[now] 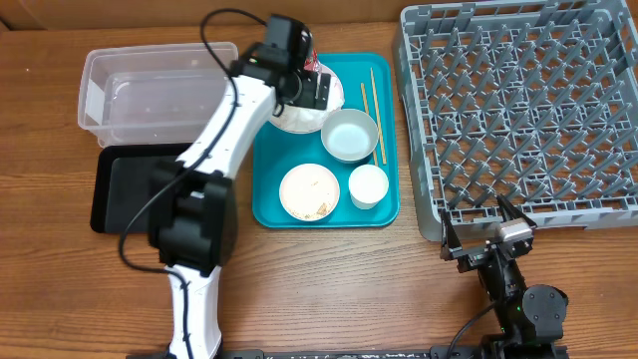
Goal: Sort waste into correct bins and load items into the dishwasher
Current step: 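Reach the left gripper to the white plate and grasp the crumpled tissue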
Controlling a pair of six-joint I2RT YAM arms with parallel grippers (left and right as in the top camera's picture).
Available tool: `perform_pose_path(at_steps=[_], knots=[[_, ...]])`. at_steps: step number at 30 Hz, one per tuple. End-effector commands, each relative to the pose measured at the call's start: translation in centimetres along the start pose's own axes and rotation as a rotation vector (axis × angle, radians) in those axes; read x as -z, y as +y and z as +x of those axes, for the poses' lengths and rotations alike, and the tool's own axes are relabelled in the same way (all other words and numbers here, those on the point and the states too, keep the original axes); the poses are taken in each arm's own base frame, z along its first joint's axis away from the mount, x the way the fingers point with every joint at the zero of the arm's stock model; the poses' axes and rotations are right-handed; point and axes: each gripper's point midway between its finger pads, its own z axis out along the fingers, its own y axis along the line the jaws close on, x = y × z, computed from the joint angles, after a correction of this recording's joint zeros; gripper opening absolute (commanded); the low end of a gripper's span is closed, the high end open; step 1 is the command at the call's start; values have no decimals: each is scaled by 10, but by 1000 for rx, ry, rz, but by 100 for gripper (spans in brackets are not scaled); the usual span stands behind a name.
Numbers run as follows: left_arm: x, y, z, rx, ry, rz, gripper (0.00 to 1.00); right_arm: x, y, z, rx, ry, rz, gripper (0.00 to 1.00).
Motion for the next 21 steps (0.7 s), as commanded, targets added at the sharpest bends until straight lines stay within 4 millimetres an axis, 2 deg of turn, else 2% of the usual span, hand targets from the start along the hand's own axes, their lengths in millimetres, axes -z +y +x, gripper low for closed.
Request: perform_pose_path(at_steps=[1, 7, 14, 19, 21], knots=[[-20, 1, 2, 76, -7, -74, 100, 0, 0, 2, -6, -5, -1, 100], [-45, 1, 16, 140, 24, -86, 100, 0, 0, 2, -6, -5, -1, 100], [-59, 10, 22, 164, 30, -135, 99, 0, 0, 2, -6, -5, -1, 100], [-66, 11, 25, 156, 33, -135, 95, 0, 0, 2, -6, -5, -1, 100], [-67, 10, 26, 138, 37, -134, 89, 0, 0, 2, -6, -5, -1, 100]])
